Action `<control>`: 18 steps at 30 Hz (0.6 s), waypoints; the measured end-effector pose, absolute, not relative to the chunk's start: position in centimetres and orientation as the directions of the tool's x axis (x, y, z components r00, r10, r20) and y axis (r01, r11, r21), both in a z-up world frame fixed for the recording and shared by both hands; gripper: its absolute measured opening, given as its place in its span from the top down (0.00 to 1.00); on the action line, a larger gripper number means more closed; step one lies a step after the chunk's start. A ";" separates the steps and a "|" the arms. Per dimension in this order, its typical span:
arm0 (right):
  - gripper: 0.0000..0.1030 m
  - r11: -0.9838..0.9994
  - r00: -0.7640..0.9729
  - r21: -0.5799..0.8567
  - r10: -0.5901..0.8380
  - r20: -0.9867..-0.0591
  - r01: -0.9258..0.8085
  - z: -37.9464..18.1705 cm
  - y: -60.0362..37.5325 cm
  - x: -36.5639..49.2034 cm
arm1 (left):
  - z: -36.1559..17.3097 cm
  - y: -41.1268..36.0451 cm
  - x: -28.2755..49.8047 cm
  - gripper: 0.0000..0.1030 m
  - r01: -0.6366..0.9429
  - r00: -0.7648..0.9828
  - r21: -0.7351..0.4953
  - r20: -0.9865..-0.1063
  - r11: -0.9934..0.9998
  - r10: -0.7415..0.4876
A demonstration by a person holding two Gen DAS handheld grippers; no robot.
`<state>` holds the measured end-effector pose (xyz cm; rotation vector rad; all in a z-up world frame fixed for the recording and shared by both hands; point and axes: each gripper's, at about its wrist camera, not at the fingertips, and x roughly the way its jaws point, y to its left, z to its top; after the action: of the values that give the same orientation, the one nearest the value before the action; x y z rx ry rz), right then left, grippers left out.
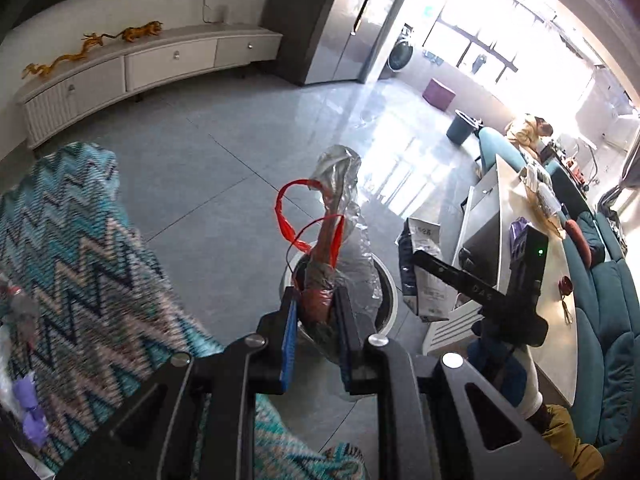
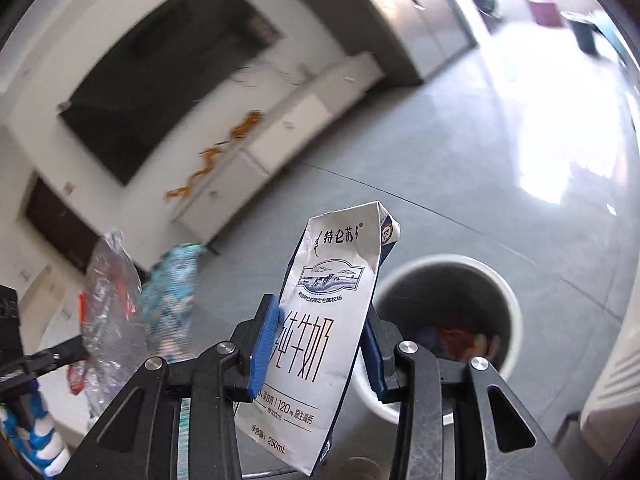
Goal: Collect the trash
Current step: 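Carry the carton and plastic bag to the bin and open both tools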
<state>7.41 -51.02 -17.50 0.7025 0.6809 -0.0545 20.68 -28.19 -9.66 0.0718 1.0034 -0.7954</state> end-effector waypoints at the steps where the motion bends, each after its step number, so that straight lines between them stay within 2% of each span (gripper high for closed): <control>1: 0.64 0.762 0.777 0.579 0.166 -0.608 0.291 -18.5 -51.9 7.5 | -10.4 -29.8 21.1 0.84 0.633 0.278 -0.284 -0.785 0.720 -0.554; 11: 0.62 0.716 0.688 0.547 0.130 -0.714 0.433 -26.3 -56.7 9.7 | -18.1 -41.3 25.3 0.81 0.616 0.200 -0.273 -0.853 0.739 -0.482; 12: 0.59 0.714 0.682 0.544 0.128 -0.720 0.441 -26.7 -56.9 9.8 | -18.8 -41.9 25.5 0.81 0.610 0.196 -0.273 -0.858 0.744 -0.475; 14: 0.51 0.709 0.672 0.538 0.123 -0.730 0.455 -27.2 -57.2 9.9 | -20.0 -42.3 25.8 0.70 0.598 0.167 -0.296 -0.863 0.745 -0.477; 15: 0.51 0.709 0.670 0.536 0.120 -0.732 0.458 -27.4 -57.3 9.8 | -20.4 -42.3 25.8 0.66 0.590 0.152 -0.314 -0.862 0.744 -0.484; 17: 0.50 0.706 0.672 0.538 0.119 -0.731 0.461 -27.4 -57.3 9.1 | -20.7 -42.3 25.8 0.51 0.577 0.145 -0.334 -0.856 0.745 -0.496; 18: 0.50 0.703 0.674 0.541 0.118 -0.730 0.462 -27.4 -57.4 9.0 | -20.7 -42.2 25.8 0.49 0.575 0.144 -0.341 -0.853 0.744 -0.502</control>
<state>9.02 -57.36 -27.39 0.7867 0.8270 -0.2180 25.83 -42.22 -20.74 0.0727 1.1965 -0.7769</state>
